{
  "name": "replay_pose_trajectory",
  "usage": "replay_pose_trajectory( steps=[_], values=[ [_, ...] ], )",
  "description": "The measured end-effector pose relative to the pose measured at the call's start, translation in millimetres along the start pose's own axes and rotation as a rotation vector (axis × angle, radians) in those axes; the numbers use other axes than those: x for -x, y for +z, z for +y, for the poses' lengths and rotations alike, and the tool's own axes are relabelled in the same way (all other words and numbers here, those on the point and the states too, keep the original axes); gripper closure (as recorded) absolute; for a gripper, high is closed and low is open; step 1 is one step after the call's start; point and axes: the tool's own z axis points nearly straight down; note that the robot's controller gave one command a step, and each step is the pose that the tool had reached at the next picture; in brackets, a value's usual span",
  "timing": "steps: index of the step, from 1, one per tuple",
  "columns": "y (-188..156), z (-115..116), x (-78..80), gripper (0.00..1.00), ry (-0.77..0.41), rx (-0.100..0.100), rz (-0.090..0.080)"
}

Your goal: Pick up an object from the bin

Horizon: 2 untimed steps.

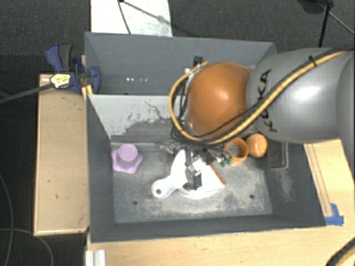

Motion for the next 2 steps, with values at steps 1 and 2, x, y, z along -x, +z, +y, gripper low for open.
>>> replay_pose_trajectory(
  steps=[1, 2],
  values=[
    [56.1, -7.2, -14.4, 0.0, -0.076, -0.002, -0.002],
    [90.3, -8.7, -11.9, 1.0, -0.177, 0.01, 0.017]
  ],
)
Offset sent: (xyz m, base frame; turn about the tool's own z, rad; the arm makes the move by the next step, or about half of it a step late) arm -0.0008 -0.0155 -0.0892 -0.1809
